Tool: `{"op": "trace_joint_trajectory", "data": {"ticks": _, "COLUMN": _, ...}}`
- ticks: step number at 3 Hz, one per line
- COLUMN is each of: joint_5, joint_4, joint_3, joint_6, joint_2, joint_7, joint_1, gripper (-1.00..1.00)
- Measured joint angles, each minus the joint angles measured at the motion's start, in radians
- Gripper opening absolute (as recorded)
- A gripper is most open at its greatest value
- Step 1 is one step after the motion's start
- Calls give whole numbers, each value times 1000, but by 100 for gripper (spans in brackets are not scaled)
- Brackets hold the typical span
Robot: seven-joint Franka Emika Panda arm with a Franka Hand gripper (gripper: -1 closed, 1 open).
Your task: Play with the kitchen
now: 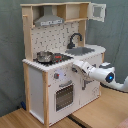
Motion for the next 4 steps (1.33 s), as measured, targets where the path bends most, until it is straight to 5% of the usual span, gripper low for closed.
{"op": "trace_joint_trajectory", "data": {"ticks": 2, "joint_5": 1, "joint_4": 4, "joint_3": -1, "joint_6": 30, "joint_2": 0, "joint_7": 177, "joint_1": -3, "gripper": -100}}
{"op": "trace_joint_trajectory", "data": {"ticks": 3, "joint_5": 1, "joint_4": 5, "joint_3": -1, "joint_6": 30, "joint_2": 0, "joint_7": 177, "joint_1": -2, "gripper": 100}}
{"op": "trace_joint_trajectory", "data": {"ticks": 4, "joint_5": 2, "joint_4": 26, "joint_3": 30, "joint_6": 29, "joint_2": -3, "joint_7": 193, "joint_1": -7, "gripper": 100}}
